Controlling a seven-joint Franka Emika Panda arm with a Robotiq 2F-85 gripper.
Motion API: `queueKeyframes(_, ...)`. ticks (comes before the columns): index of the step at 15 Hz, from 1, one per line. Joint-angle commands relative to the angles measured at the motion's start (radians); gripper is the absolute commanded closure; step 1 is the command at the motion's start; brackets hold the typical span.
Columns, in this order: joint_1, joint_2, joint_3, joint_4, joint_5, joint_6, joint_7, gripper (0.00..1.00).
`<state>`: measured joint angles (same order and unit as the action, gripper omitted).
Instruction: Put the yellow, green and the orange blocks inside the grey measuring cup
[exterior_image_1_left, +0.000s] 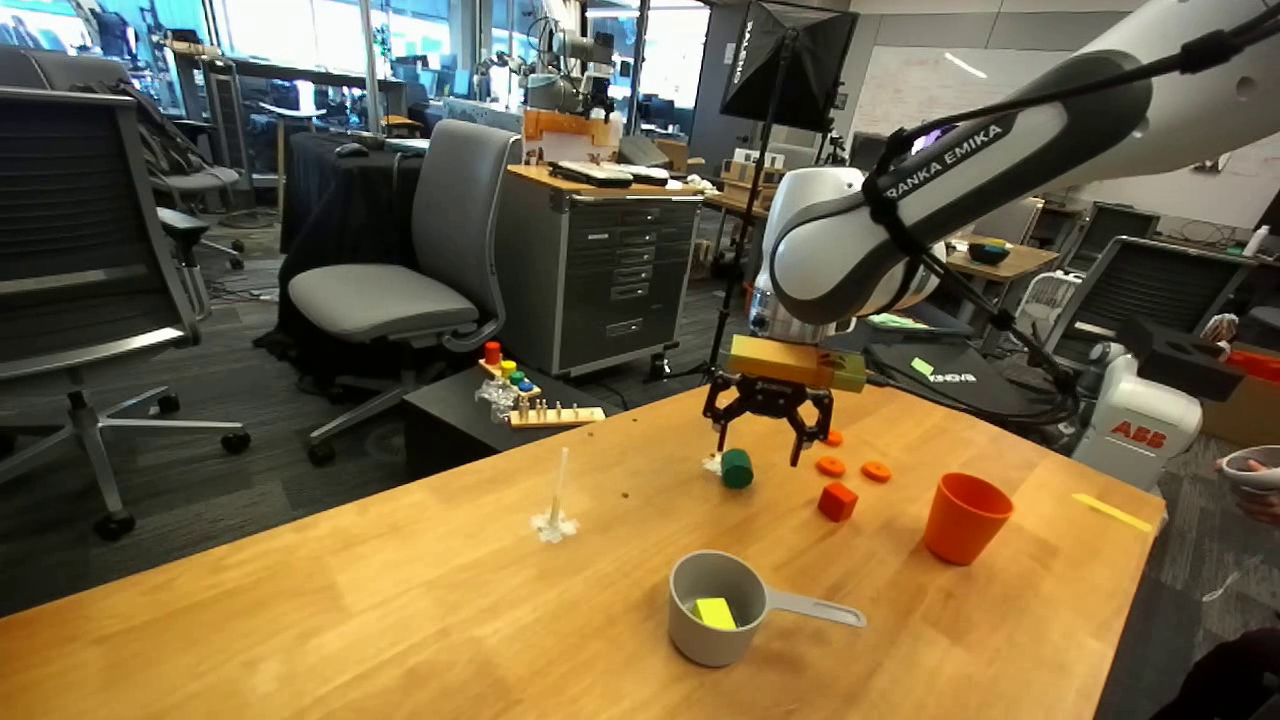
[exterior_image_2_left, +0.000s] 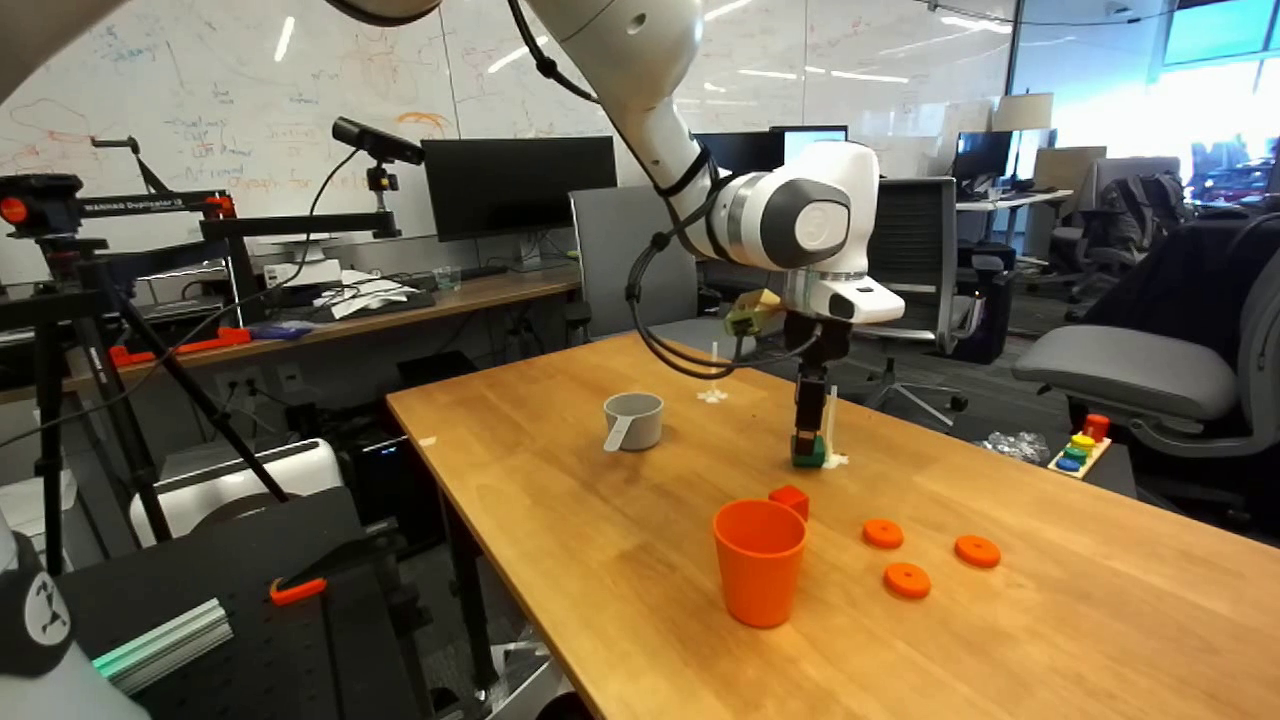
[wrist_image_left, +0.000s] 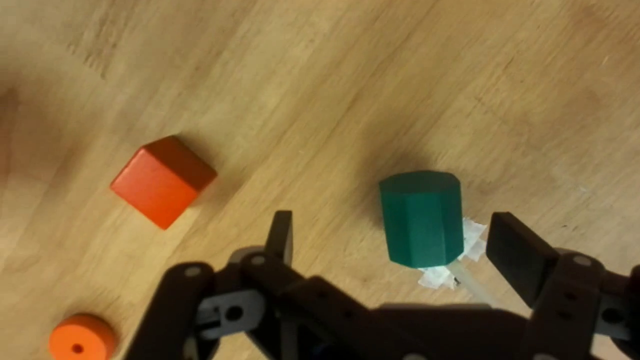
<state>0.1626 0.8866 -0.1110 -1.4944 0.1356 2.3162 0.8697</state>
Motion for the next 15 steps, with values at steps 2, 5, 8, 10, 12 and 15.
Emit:
queueKeyframes(2,0.006,0.056,-0.003,0.076,-0.064,-0.067,-0.010,0.00)
queueKeyframes(5,0.008,0.103,0.003,0.107,-0.083,-0.052,-0.028,0.00)
queueKeyframes(8,0.021,0.146,-0.010,0.134,-0.109,-0.045,-0.032,0.26)
queueKeyframes(10,0.028,0.148,-0.012,0.135,-0.121,-0.025,-0.032,0.41)
queueKeyframes(12,0.031,0.132,-0.013,0.125,-0.131,-0.020,-0.032,0.57)
queueKeyframes(15,0.037,0.105,-0.015,0.098,-0.142,0.000,-0.029,0.79)
